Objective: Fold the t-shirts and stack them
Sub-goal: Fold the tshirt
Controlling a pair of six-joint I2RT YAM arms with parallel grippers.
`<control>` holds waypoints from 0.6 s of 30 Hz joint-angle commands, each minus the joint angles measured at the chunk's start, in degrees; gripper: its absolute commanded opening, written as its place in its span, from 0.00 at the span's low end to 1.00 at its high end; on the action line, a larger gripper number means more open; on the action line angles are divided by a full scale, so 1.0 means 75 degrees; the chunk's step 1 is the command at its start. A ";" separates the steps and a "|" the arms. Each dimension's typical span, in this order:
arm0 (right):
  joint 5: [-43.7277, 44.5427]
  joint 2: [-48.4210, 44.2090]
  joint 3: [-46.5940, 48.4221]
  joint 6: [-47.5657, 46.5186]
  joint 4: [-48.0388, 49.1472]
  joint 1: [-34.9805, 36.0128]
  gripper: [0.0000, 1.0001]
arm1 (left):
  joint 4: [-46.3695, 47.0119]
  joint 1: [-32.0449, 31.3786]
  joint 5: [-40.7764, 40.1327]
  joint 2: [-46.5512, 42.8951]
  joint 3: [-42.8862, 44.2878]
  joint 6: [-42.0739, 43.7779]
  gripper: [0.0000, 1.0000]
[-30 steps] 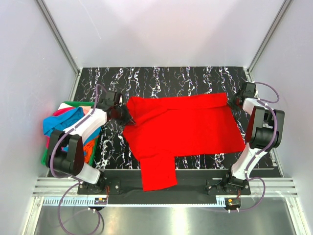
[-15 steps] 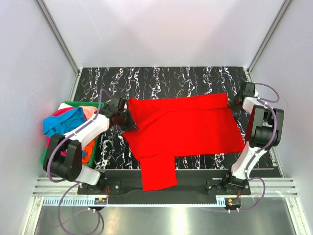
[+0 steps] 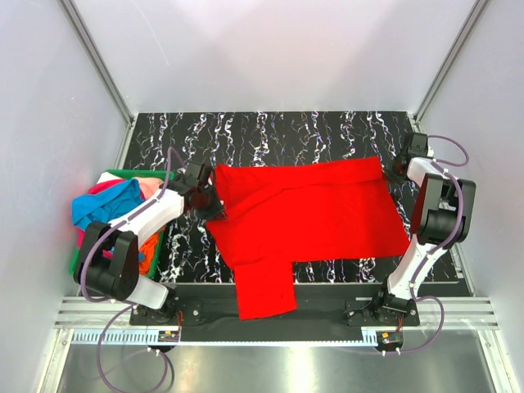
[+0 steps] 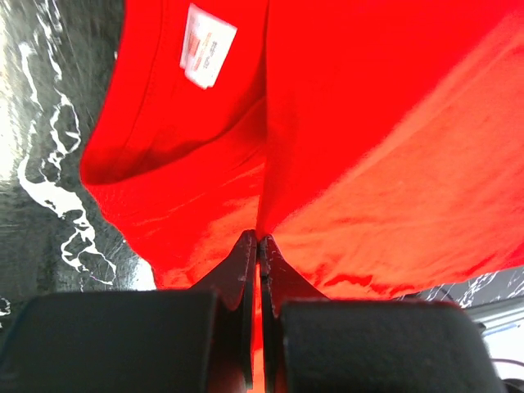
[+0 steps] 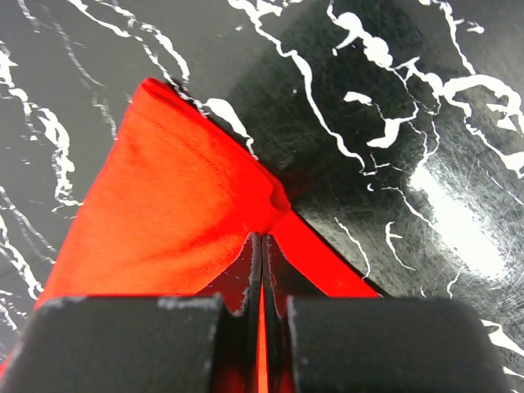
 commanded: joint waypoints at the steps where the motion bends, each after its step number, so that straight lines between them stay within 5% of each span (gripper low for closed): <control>1: -0.0100 -0.0504 0.0363 -0.0170 0.0038 -0.0046 0.00 | -0.0260 0.0014 -0.0428 -0.0369 0.0650 0.0167 0.00; 18: -0.0077 -0.0492 0.0187 -0.0205 0.0049 -0.0046 0.00 | -0.1186 0.0400 -0.0641 -0.0921 0.1202 0.0636 0.00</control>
